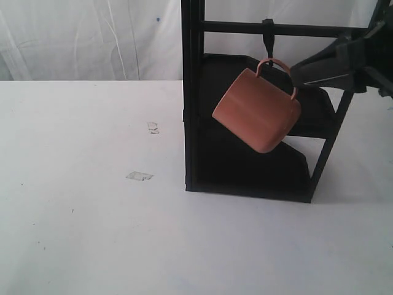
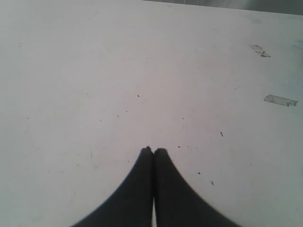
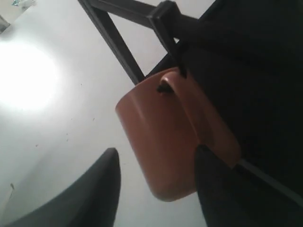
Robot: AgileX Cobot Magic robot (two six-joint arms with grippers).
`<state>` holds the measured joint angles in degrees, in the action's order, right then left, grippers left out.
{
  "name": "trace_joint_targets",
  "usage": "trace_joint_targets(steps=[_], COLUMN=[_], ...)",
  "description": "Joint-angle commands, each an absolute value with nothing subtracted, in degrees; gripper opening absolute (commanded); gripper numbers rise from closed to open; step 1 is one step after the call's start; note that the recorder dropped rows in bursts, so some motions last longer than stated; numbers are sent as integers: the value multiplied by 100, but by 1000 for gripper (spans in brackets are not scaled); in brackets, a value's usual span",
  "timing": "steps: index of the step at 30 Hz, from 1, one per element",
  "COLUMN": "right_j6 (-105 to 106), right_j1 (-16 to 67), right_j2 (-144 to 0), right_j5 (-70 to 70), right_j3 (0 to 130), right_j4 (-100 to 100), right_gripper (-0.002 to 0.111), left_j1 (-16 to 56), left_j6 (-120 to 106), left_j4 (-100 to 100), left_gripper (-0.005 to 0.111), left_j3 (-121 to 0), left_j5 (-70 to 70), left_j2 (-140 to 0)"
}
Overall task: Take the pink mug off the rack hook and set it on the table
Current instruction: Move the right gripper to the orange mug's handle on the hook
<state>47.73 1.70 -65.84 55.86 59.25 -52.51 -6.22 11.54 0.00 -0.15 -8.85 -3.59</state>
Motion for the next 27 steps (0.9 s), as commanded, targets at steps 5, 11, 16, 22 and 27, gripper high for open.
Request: trace_joint_targets(steps=[5, 11, 16, 22, 27], right_j6=[5222, 5222, 5222, 5222, 5222], right_j1=[797, 797, 797, 797, 797], right_j2=[-6740, -6750, -6861, -7076, -7263], right_j5=[4713, 4412, 4307, 4223, 4046], right_j3=[5946, 5946, 5926, 5926, 5926], right_j4=[-4748, -4667, -4667, -4667, -4667], right_gripper=[47, 47, 47, 47, 47], left_j1=[-607, -607, -607, -607, -607], left_j6=[1139, 1139, 1139, 1139, 1139], left_j4=[39, 39, 39, 39, 39], left_gripper=[0, 0, 0, 0, 0], left_j3=[0, 0, 0, 0, 0], left_j5=[-863, -863, -863, -863, -863], left_j2=[-339, -339, -339, -339, -339])
